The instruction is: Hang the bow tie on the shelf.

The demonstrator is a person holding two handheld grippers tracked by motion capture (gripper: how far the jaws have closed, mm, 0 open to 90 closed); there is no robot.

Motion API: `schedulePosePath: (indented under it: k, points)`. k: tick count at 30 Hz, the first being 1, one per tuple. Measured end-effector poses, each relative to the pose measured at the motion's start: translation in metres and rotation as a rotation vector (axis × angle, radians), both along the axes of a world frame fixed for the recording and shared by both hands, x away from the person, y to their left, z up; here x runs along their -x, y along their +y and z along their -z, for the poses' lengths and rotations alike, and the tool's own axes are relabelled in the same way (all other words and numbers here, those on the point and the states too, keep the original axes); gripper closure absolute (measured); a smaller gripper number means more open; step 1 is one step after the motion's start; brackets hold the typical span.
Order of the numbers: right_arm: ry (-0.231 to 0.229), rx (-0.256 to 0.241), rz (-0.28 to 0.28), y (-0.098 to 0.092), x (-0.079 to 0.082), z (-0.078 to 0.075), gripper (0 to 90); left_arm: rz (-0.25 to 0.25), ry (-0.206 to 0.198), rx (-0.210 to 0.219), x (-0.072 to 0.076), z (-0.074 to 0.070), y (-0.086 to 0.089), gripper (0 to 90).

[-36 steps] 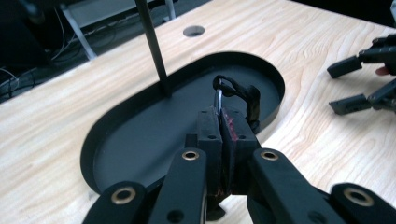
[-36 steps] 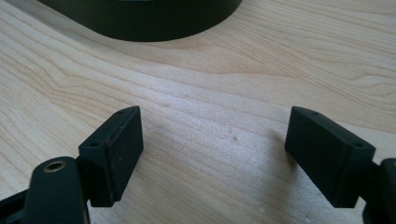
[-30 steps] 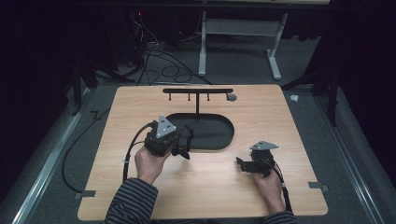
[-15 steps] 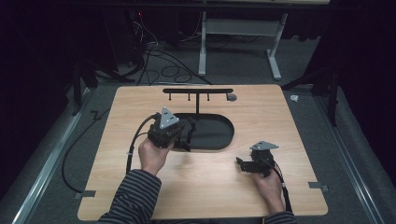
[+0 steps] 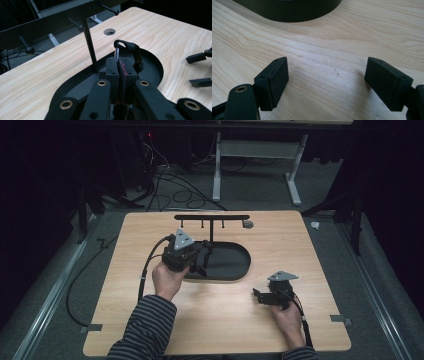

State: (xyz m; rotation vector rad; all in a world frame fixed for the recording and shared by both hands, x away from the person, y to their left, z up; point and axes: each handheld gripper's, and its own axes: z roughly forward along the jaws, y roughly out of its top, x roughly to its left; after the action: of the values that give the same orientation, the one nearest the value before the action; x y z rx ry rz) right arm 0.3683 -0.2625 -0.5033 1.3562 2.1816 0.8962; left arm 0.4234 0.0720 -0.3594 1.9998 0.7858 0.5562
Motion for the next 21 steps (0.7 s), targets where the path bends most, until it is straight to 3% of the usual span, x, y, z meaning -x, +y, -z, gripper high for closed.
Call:
schedulePosePath:
  k: [7, 15, 21]
  points:
    - [0.000, 0.000, 0.000, 0.000, 0.000, 0.000, 20.5, -0.014, 0.007, 0.028, -0.010, -0.003, -0.001, 86.8]
    - [0.000, 0.000, 0.000, 0.000, 0.000, 0.000, 20.5, -0.019, -0.015, -0.006, -0.018, -0.012, -0.008, 86.8]
    - [0.000, 0.000, 0.000, 0.000, 0.000, 0.000, 20.5, -0.034, -0.015, -0.007, -0.028, -0.015, -0.009, 86.8]
